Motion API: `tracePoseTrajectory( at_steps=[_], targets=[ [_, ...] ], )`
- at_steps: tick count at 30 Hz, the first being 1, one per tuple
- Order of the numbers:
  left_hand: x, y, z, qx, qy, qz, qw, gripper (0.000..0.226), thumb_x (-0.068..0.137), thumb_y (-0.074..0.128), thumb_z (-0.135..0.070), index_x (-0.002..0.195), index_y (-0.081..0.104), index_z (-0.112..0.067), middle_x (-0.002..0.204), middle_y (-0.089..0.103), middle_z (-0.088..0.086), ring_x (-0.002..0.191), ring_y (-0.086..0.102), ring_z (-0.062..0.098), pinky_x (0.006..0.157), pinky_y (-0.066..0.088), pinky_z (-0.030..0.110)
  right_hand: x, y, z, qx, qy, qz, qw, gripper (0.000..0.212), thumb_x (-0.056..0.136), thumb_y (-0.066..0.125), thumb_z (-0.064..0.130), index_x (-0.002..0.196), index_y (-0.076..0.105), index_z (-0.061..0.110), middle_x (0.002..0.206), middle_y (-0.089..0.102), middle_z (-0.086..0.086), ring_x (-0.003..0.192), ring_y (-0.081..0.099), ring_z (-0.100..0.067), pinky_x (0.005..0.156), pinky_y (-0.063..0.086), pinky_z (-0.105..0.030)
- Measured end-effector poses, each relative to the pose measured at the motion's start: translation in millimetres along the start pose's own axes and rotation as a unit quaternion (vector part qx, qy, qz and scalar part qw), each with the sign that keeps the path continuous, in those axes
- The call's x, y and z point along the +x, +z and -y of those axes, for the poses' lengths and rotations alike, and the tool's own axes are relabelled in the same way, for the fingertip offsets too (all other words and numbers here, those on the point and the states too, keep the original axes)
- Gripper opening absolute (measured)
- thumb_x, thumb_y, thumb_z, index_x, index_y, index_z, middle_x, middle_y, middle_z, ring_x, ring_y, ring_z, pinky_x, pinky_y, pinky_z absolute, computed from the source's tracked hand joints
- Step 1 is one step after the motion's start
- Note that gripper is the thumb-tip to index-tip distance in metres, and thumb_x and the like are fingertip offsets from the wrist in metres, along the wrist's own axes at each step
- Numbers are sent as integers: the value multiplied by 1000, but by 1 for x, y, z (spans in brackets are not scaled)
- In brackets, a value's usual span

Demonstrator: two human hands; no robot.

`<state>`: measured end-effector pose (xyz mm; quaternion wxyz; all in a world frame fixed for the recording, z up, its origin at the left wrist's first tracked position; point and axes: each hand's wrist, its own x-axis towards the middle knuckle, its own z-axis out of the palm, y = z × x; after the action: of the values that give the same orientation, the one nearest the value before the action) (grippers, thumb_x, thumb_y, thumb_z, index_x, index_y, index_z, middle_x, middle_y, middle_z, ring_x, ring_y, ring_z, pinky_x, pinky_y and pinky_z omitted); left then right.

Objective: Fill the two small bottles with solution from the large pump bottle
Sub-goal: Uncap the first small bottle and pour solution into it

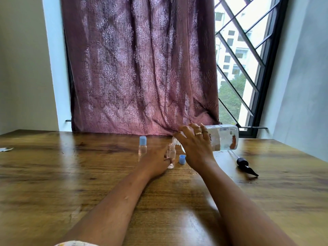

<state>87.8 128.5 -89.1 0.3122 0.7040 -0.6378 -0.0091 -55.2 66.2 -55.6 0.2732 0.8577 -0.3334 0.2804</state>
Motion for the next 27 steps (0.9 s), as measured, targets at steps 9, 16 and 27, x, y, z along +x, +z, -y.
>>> tracePoseTrajectory(
  at_steps=[9, 16, 27],
  targets=[
    [-1, -1, -2, -3, 2, -4, 1000, 39, 89, 54, -34, 126, 46, -26, 120, 62, 1, 108, 57, 21, 93, 45, 42, 0, 2, 0, 1, 2, -4, 1000, 70, 69, 65, 2, 127, 41, 33, 142, 35, 6, 137, 24, -30, 115, 7, -49],
    [-1, -1, -2, -14, 2, 1, 1000, 41, 89, 55, -34, 128, 44, -28, 121, 61, -1, 107, 57, 18, 92, 45, 40, 0, 1, -1, -4, -2, -2, 1000, 72, 68, 62, 0, 128, 40, 33, 143, 34, 7, 137, 23, -30, 115, 6, -49],
    [0, -1, -1, -13, -2, 5, 1000, 42, 89, 54, -34, 128, 44, -26, 121, 61, 3, 108, 56, 20, 93, 46, 42, 0, 0, 0, 2, -1, -4, 1000, 70, 70, 62, 0, 128, 40, 33, 143, 33, 7, 138, 22, -30, 115, 4, -48]
  ],
)
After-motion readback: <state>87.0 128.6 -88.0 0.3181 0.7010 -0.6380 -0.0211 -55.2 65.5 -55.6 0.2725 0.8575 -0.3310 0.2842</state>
